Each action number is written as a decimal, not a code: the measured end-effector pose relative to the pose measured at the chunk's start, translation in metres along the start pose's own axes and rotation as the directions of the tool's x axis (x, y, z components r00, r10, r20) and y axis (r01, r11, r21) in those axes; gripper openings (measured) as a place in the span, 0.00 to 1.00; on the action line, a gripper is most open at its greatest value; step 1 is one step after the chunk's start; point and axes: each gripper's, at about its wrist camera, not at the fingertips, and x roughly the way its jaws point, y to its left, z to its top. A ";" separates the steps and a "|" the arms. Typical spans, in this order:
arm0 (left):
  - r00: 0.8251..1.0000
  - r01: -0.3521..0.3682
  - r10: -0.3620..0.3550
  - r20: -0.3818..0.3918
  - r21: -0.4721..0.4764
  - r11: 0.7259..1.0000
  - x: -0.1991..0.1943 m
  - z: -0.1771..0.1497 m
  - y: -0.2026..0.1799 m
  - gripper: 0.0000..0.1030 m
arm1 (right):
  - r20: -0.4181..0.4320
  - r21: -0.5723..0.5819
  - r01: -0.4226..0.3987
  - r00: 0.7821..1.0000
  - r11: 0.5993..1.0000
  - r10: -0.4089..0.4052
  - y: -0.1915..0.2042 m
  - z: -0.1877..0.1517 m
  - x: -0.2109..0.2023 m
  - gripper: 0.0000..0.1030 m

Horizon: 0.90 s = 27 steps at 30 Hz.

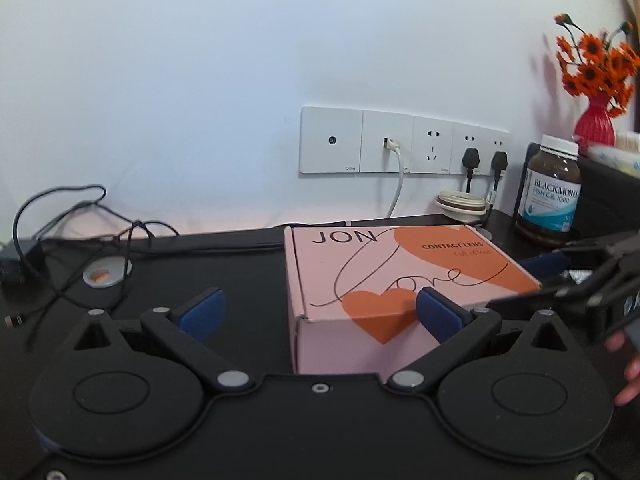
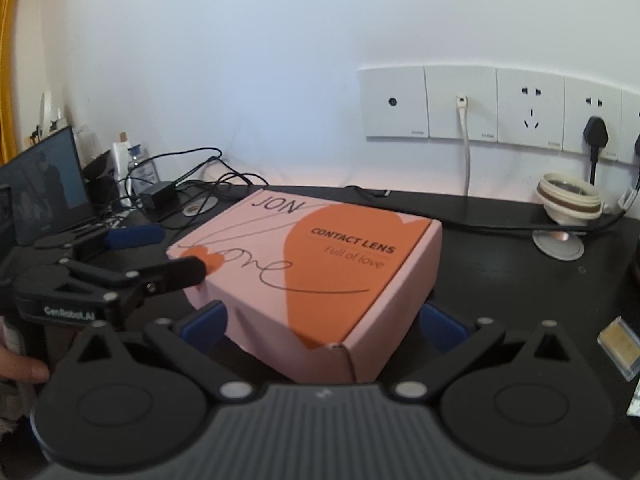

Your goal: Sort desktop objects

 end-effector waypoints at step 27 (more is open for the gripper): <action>0.955 0.244 -0.265 -0.136 -0.151 0.958 0.045 -0.002 0.007 1.00 | -0.094 -0.078 0.040 0.994 0.996 -0.047 -0.010 -0.008 0.021 0.99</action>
